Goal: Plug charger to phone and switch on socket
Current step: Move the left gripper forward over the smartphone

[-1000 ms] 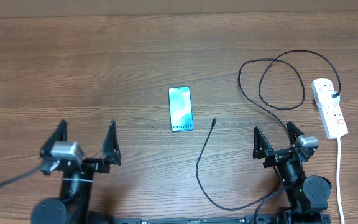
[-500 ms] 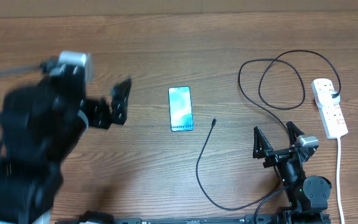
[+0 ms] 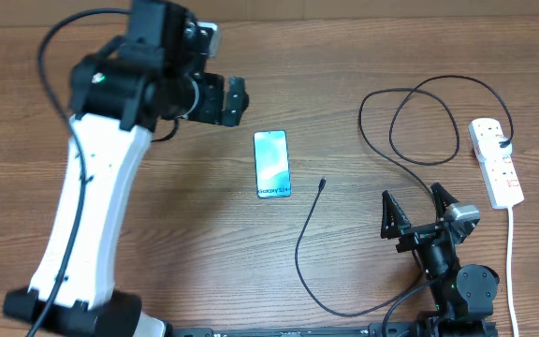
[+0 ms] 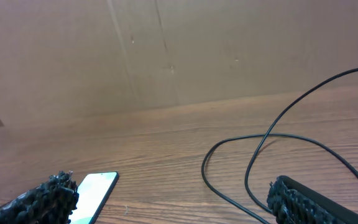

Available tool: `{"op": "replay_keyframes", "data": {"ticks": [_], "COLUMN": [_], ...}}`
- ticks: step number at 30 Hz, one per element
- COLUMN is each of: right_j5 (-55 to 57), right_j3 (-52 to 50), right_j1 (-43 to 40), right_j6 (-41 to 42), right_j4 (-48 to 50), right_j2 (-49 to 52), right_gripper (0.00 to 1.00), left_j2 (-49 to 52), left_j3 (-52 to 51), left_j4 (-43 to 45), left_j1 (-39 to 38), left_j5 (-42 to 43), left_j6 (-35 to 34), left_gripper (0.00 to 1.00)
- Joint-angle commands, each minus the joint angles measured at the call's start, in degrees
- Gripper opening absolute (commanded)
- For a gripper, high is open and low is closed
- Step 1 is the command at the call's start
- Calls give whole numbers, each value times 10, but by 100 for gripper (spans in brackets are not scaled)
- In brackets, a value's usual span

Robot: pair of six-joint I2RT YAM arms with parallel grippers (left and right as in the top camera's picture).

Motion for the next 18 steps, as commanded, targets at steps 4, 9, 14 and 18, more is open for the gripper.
{"op": "replay_keyframes", "data": {"ticks": [4, 9, 14, 18], "right_j5": [3, 3, 3, 3], "right_j3": [-6, -6, -6, -6], "right_j1": [4, 4, 4, 4], "right_j6": [-2, -2, -2, -2], "right_j4": [3, 3, 3, 3], "right_j2": [-6, -6, -6, -6], "right_gripper": [100, 100, 100, 100], "left_j2": [48, 89, 142, 188], "left_j3": [17, 17, 16, 16], "left_j4": [7, 7, 1, -21], "left_j1": [-8, -10, -19, -26], "left_j5": [17, 52, 64, 81], "left_j6": [-35, -64, -96, -120], "left_gripper": [100, 100, 42, 7]}}
